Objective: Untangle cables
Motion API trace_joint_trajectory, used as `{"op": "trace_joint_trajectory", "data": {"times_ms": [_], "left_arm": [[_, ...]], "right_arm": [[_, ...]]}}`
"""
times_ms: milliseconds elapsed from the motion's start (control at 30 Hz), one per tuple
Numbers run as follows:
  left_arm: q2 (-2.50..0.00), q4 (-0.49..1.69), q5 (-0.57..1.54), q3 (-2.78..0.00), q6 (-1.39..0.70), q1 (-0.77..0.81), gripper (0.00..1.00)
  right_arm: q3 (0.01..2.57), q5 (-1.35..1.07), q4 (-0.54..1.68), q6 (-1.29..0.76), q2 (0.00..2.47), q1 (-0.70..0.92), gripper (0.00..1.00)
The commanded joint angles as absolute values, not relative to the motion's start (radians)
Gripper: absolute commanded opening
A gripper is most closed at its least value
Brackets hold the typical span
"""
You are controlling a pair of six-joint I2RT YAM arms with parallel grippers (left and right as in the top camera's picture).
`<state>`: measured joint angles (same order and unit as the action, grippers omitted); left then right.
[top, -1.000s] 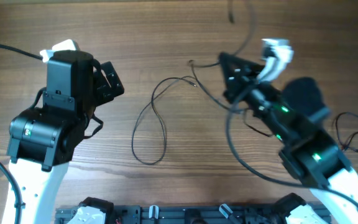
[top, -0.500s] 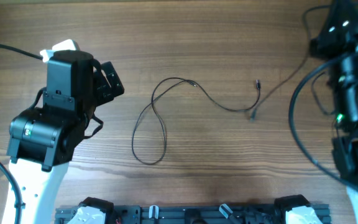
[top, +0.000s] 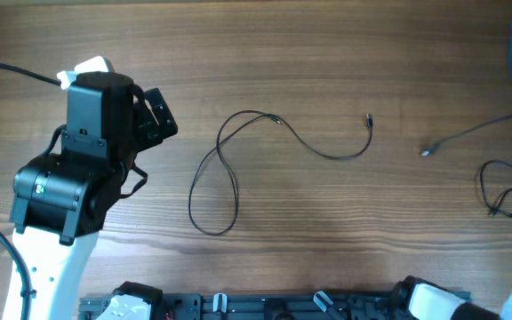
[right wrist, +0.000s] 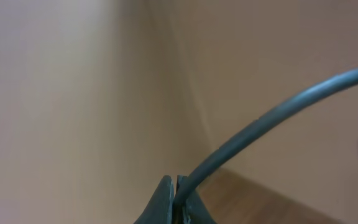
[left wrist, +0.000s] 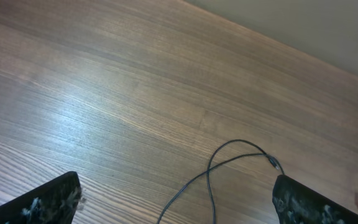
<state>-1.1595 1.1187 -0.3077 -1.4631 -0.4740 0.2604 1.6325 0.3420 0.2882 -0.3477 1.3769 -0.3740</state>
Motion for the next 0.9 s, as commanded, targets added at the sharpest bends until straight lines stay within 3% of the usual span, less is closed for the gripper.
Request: {"op": "trace_joint_trajectory", "data": {"times_ms": [0,333,700,867], "left_arm": [[-1.153,1.117,-0.303,-1.466,-0.479,0.255,1.0],[-1.153,1.117,-0.303,-1.466,-0.479,0.255,1.0],[-1.153,1.117,-0.303,-1.466,-0.479,0.255,1.0],[-1.153,1.117,-0.303,-1.466,-0.479,0.255,1.0]], "right_arm": [[1.666,0.358,0.215,-0.387,1.386,-0.44,0.05],[1.666,0.358,-0.213,-0.337,1.386,-0.46,0.05],[1.665,0.338,-0.058,-0.347,1.582,-0.46,0.05],[1.665,0.264,0.051,-0.445,1.723,-0.461,0.05]]}}
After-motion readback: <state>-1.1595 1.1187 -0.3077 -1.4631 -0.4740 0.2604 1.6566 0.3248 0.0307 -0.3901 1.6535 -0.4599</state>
